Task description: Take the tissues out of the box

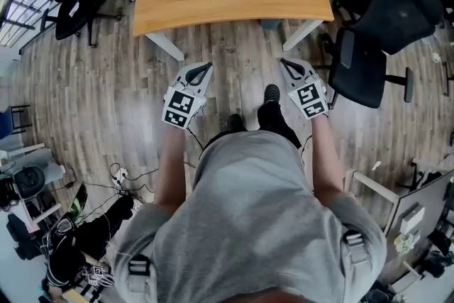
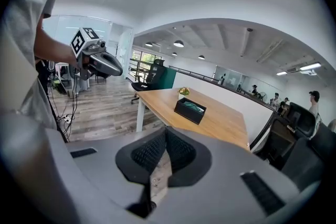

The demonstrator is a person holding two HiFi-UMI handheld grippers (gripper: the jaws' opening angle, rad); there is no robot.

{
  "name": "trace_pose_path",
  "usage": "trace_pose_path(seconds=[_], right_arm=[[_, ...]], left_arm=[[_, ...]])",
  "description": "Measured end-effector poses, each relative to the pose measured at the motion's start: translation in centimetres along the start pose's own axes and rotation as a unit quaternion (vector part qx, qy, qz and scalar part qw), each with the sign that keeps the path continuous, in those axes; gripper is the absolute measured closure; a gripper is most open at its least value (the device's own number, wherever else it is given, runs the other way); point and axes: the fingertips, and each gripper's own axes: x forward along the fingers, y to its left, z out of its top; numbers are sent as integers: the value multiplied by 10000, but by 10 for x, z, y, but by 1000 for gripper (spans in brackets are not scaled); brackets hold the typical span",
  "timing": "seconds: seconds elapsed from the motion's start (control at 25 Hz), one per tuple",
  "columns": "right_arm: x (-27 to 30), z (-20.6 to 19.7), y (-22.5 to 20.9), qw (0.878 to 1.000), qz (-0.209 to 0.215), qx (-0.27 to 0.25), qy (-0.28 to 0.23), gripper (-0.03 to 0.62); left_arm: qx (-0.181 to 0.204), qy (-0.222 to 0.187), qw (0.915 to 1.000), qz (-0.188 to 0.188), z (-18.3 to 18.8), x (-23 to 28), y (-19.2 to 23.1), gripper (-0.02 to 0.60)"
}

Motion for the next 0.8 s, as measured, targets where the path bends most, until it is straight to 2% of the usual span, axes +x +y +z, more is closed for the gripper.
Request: trace_pose_path(seconds=[0.44, 0.8], right_arm=[[5, 12, 9, 9997, -198, 65, -150, 575], [10, 24, 13, 9993, -289, 6, -254, 530]], left_arm=[[260, 13, 9996, 50, -1, -13, 10, 563], [220, -171, 9996, 0, 9, -22, 21, 560]])
